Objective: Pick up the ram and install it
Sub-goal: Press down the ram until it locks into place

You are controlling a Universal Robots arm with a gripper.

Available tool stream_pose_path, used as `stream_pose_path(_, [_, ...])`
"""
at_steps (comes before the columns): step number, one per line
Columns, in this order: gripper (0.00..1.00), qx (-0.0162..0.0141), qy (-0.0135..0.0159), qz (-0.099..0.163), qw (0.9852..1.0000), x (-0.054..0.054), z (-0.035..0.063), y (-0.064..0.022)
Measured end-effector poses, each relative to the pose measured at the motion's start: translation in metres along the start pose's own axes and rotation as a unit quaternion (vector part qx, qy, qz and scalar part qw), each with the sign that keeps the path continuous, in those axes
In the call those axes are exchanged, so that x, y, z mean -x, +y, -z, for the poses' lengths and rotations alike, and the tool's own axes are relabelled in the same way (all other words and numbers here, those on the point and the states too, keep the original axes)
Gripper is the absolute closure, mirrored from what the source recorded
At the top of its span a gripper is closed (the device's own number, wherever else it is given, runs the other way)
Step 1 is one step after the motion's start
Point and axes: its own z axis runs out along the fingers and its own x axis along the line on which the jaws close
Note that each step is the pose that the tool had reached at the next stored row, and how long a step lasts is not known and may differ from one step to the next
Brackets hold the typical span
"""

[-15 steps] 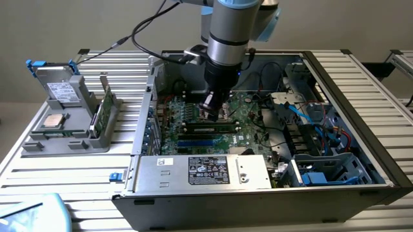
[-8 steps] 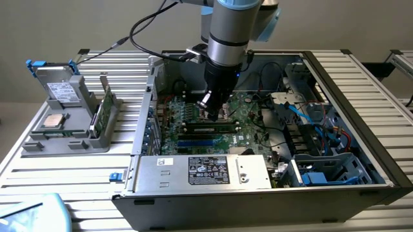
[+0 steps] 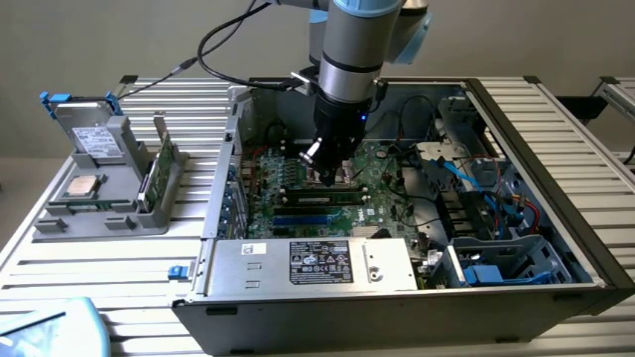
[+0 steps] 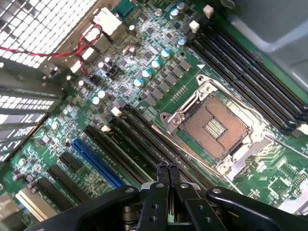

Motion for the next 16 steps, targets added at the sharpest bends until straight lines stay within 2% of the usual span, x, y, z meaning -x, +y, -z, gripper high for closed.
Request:
stream_pose_path(4, [0.90, 0.0022, -0.0021, -0.034, 0.9994, 0.0000, -0.0001, 0.0000])
stream_pose_path(8, [0.90, 0.0045, -0.0044, -0.068, 0.9977, 0.0000, -0.0002, 0.0000])
stream_pose_path(13, [0.90, 0.0073, -0.0071, -0.110, 0.9938, 0.0000, -0.0003, 0.0000])
stream_pose_path(16, [0.90, 0.0090, -0.0086, -0.136, 0.9906, 0.0000, -0.0004, 0.0000])
